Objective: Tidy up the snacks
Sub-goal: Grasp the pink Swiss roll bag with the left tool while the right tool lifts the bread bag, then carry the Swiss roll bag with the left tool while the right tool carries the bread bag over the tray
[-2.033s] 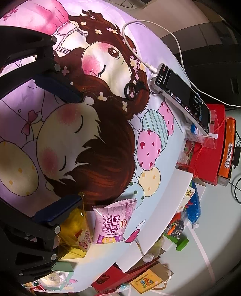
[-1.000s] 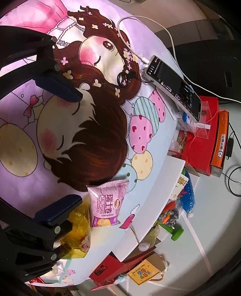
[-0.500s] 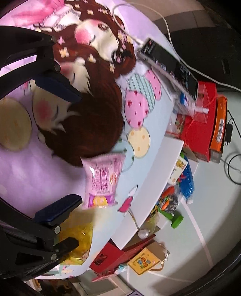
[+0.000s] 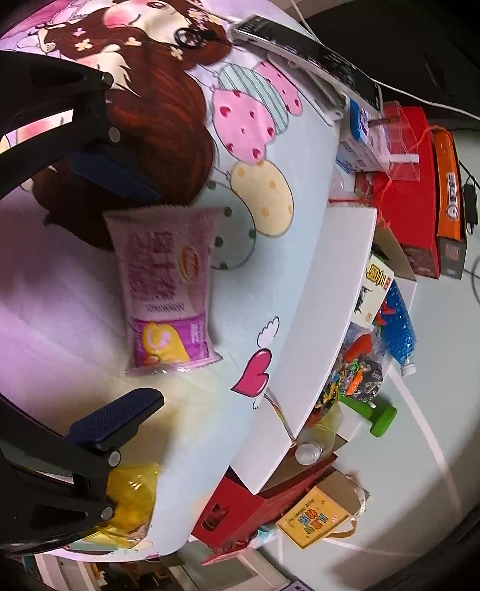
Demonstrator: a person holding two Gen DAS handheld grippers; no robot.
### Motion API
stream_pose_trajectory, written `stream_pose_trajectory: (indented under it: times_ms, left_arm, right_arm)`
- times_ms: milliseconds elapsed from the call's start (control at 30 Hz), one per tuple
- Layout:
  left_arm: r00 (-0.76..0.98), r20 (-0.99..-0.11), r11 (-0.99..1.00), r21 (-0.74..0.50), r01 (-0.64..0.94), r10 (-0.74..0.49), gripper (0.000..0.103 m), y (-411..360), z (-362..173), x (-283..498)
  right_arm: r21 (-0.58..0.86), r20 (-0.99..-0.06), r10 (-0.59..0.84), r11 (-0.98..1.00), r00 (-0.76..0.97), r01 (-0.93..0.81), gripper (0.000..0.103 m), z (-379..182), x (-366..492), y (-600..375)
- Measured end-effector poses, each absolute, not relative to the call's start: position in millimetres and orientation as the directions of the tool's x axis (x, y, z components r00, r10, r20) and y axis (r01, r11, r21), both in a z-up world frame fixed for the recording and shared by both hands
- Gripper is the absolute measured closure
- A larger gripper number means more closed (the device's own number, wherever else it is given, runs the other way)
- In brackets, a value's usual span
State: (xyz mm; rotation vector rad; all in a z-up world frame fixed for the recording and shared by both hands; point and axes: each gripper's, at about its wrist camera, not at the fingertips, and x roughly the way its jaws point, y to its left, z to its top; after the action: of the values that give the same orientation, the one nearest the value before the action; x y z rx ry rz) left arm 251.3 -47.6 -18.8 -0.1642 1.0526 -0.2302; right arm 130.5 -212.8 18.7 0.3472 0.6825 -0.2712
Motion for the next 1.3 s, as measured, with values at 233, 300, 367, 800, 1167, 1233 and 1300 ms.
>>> stream_pose_trajectory:
  times_ms: [233, 300, 367, 800, 1167, 1233, 1300]
  left_arm:
    - [0.458, -0.867, 0.98, -0.161, 0.115, -0.196, 0.003, -65.6, -31.0, 262.5]
    - [0.456, -0.872, 0.983, -0.141, 0.116, -0.179, 0.003, -68.2, -35.0, 263.9]
    - [0.46, -0.871, 0.984, -0.133, 0.118, -0.173, 0.005, -69.1, -36.6, 263.4]
    - [0.499, -0.848, 0.983, -0.135, 0.124, -0.179, 0.02, -64.8, -27.3, 251.0]
    - [0.521, -0.836, 0.985, -0.143, 0.096, -0.172, 0.02, -50.2, -10.3, 227.0]
    - [0.527, -0.833, 0.986, -0.142, 0.088, -0.167, 0.02, -46.2, -4.8, 221.1]
    - [0.536, -0.828, 0.987, -0.142, 0.081, -0.163, 0.02, -43.5, 1.8, 213.9]
  right_arm:
    - [0.231, -0.662, -0.128, 0.903, 0.738, 0.363, 0.028, 14.2, 131.6, -216.2]
    - [0.231, -0.663, -0.127, 0.903, 0.738, 0.363, 0.028, 13.7, 132.0, -216.5]
    - [0.23, -0.666, -0.127, 0.903, 0.735, 0.364, 0.028, 12.4, 132.3, -216.3]
    - [0.223, -0.67, -0.128, 0.905, 0.731, 0.363, 0.028, 11.2, 133.3, -216.1]
    - [0.209, -0.667, -0.134, 0.91, 0.732, 0.357, 0.028, 17.4, 131.0, -213.8]
    - [0.2, -0.668, -0.141, 0.912, 0.731, 0.358, 0.028, 21.4, 128.8, -215.0]
    - [0.185, -0.67, -0.152, 0.914, 0.727, 0.361, 0.028, 27.3, 125.8, -217.2]
